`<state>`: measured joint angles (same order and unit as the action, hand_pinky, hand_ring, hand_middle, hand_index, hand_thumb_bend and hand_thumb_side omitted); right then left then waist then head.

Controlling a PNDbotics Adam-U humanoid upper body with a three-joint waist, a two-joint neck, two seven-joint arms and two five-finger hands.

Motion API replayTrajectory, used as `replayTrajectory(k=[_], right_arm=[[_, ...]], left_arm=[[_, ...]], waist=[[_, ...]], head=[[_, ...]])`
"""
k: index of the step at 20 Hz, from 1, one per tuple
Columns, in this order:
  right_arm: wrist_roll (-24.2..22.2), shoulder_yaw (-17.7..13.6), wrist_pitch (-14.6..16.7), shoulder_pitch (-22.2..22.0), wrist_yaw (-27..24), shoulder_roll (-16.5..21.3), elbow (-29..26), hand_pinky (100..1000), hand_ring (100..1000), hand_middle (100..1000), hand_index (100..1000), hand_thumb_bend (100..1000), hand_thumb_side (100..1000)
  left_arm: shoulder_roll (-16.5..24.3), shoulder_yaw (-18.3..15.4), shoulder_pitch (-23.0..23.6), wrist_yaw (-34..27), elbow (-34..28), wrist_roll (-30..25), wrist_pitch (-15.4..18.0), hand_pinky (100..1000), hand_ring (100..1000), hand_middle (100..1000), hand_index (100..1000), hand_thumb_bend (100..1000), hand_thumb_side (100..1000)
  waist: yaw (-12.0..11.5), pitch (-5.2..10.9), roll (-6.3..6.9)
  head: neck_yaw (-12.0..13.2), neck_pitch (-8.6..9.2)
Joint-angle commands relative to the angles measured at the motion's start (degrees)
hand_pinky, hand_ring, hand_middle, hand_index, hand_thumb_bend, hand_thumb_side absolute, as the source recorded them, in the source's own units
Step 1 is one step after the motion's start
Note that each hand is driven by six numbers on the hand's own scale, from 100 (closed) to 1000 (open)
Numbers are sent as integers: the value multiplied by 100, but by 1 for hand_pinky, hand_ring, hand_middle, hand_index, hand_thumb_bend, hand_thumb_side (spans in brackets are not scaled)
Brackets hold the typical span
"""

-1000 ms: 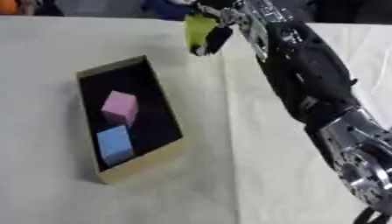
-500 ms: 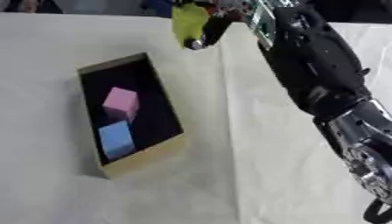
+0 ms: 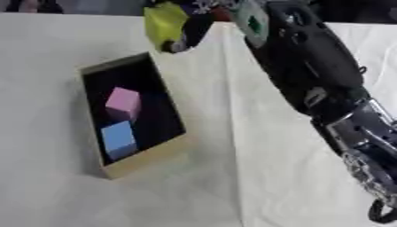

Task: Pick up objects on the table and place them in the box.

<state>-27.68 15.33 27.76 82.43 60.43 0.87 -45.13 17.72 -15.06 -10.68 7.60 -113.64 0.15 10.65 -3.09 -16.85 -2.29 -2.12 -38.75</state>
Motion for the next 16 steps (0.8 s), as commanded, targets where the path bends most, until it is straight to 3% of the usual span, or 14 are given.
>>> replayTrajectory(k=[1, 16], right_arm=[[-1, 58, -64, 47, 42, -214, -195, 760, 793, 465, 573, 100, 360], [530, 32, -141, -277, 1078, -699, 194, 762, 800, 465, 568, 100, 351]], left_arm=[[112, -17, -65, -23, -95, -18, 5, 602, 665, 787, 817, 100, 690], [72, -9, -78, -34, -95, -57, -6, 601, 665, 786, 817, 100, 691]], waist=[[-21, 136, 42], [-110, 119, 59]], head=[[-36, -13], [-61, 17]])
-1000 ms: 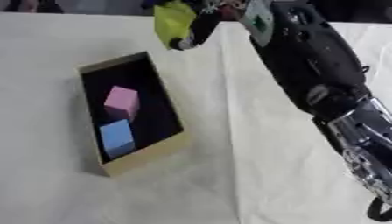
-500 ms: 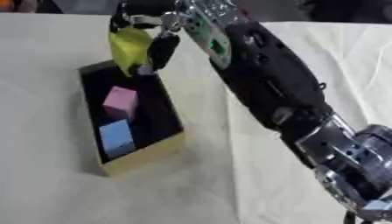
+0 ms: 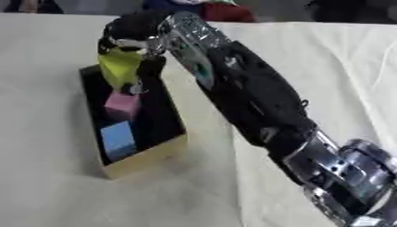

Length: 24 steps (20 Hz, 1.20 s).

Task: Pick up objects on the table and place them in the box.

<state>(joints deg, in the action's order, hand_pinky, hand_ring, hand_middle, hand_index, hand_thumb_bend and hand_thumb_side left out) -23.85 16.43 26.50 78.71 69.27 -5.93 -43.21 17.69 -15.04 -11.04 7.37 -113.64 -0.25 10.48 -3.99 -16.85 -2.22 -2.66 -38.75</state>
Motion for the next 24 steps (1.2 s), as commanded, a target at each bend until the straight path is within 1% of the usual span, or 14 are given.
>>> replayTrajectory(k=[1, 7, 13, 14, 15, 16, 17, 18, 19, 21, 22, 23, 24], right_arm=[[207, -98, -20, 88, 256, -30, 19, 763, 800, 463, 566, 100, 352], [411, -155, -6, 82, 443, -62, 70, 763, 801, 463, 565, 100, 352], [353, -196, 37, 59, 526, -74, 166, 771, 813, 490, 587, 100, 365], [329, -199, 50, 56, 524, -74, 169, 780, 823, 543, 627, 100, 379], [297, -204, 65, 54, 518, -73, 168, 784, 827, 569, 653, 100, 384], [257, -208, 88, 52, 502, -73, 167, 796, 846, 645, 712, 100, 408], [198, -211, 133, 49, 472, -71, 166, 804, 858, 695, 752, 100, 422], [127, -213, 187, 48, 435, -70, 164, 813, 873, 744, 789, 121, 437], [48, -217, 230, 51, 401, -66, 157, 821, 887, 774, 810, 132, 443], [-122, -225, 276, 57, 381, -58, 133, 841, 922, 815, 850, 188, 498], [-211, -225, 294, 58, 404, -53, 138, 852, 938, 826, 860, 213, 524], [-300, -236, 310, 58, 427, -52, 140, 852, 938, 826, 860, 213, 524], [-386, -250, 323, 57, 444, -50, 139, 861, 950, 833, 871, 251, 550]], left_arm=[[73, -10, -43, -12, -95, -18, 11, 601, 665, 786, 816, 100, 692], [69, -8, -52, -13, -95, -30, 9, 601, 665, 786, 816, 100, 692], [67, -16, -45, -9, -95, -34, 8, 602, 665, 787, 816, 100, 693], [67, -16, -44, -9, -95, -35, 10, 602, 665, 787, 816, 100, 693], [67, -16, -44, -9, -95, -36, 10, 602, 665, 787, 816, 100, 693], [66, -17, -44, -10, -95, -37, 10, 602, 665, 787, 816, 100, 693], [66, -17, -44, -9, -95, -39, 9, 602, 665, 787, 816, 100, 693], [67, -17, -45, -9, -95, -40, 8, 602, 665, 787, 816, 100, 693], [67, -16, -45, -9, -95, -42, 8, 602, 665, 787, 816, 100, 694], [66, -15, -43, -10, -95, -47, 6, 602, 665, 787, 816, 100, 694], [66, -16, -40, -9, -95, -50, 4, 602, 665, 787, 816, 100, 693], [65, -17, -38, -9, -95, -52, 3, 602, 665, 787, 816, 100, 693], [66, -18, -35, -8, -95, -52, 3, 602, 665, 787, 816, 100, 693]], waist=[[-22, 117, 52], [-24, 109, 51], [-45, 109, 41], [-45, 109, 41], [-45, 109, 42], [-43, 108, 42], [-39, 107, 42], [-34, 107, 43], [-30, 108, 43], [-23, 113, 44], [-21, 116, 45], [-20, 117, 46], [-19, 119, 47]], head=[[-8, 21], [-9, 32], [-2, 54], [-4, 56], [-5, 58], [-7, 61], [-6, 64], [-6, 65], [-7, 65], [-10, 66], [-11, 65], [-12, 64], [-12, 65]])
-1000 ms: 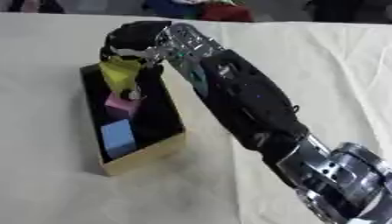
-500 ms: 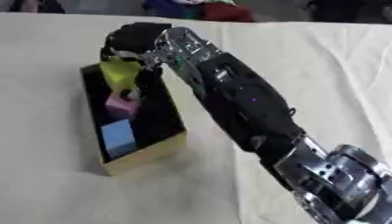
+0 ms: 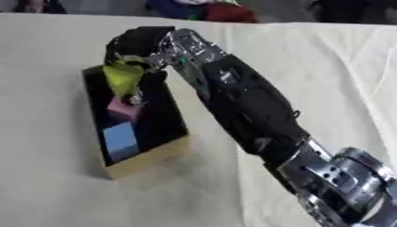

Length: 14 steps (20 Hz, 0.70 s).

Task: Pick up objects on the table and place them in the box.

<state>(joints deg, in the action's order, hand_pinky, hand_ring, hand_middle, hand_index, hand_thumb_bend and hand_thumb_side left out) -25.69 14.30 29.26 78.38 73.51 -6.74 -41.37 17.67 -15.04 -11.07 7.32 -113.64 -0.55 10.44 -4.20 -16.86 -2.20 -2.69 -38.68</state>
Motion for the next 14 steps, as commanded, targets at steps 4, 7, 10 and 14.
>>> replayTrajectory(k=[4, 7, 10, 14], right_arm=[[-454, -68, 32, 126, 52, 81, -146, 886, 980, 850, 891, 444, 533], [-433, -76, -32, 128, 248, 110, -282, 886, 980, 849, 898, 445, 503], [-341, -115, -15, 100, 287, 84, -332, 887, 978, 841, 904, 440, 485], [-257, -148, -74, 93, 189, 91, -494, 888, 973, 834, 908, 444, 489]], left_arm=[[71, -21, -25, -3, -95, -24, 7, 602, 665, 787, 816, 100, 691], [73, -21, -24, -1, -95, -26, 8, 601, 665, 786, 816, 100, 690], [72, -22, -21, 2, -95, -30, 10, 601, 664, 785, 815, 100, 688], [70, -22, -16, 12, -95, -45, 2, 601, 663, 782, 815, 100, 689]], waist=[[12, 128, 47], [20, 129, 50], [23, 128, 59], [28, 132, 64]], head=[[-7, 64], [-13, 70], [-15, 71], [-21, 75]])
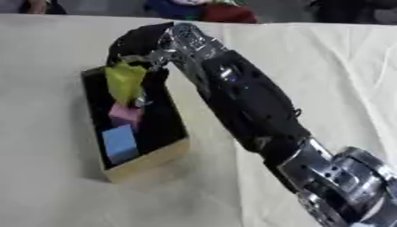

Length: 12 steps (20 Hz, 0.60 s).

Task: Pick up objects on the table and place them in the box.

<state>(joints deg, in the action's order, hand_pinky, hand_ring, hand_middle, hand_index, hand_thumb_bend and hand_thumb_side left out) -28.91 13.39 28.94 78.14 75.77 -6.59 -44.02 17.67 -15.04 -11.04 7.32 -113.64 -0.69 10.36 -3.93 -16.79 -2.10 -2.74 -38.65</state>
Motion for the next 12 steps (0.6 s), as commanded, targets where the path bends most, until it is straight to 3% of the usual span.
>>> replayTrajectory(k=[1, 12], right_arm=[[83, -64, -78, 116, -62, 84, -288, 888, 973, 834, 909, 446, 490], [127, -127, -407, 66, -419, 184, -1074, 887, 961, 821, 909, 398, 516]], left_arm=[[69, -23, -19, 13, -95, -31, 8, 601, 663, 782, 815, 100, 689], [77, -29, -16, 4, -95, -28, 12, 601, 663, 782, 815, 100, 687]], waist=[[2, 126, 53], [27, 153, 66]], head=[[-17, 72], [-13, 76]])
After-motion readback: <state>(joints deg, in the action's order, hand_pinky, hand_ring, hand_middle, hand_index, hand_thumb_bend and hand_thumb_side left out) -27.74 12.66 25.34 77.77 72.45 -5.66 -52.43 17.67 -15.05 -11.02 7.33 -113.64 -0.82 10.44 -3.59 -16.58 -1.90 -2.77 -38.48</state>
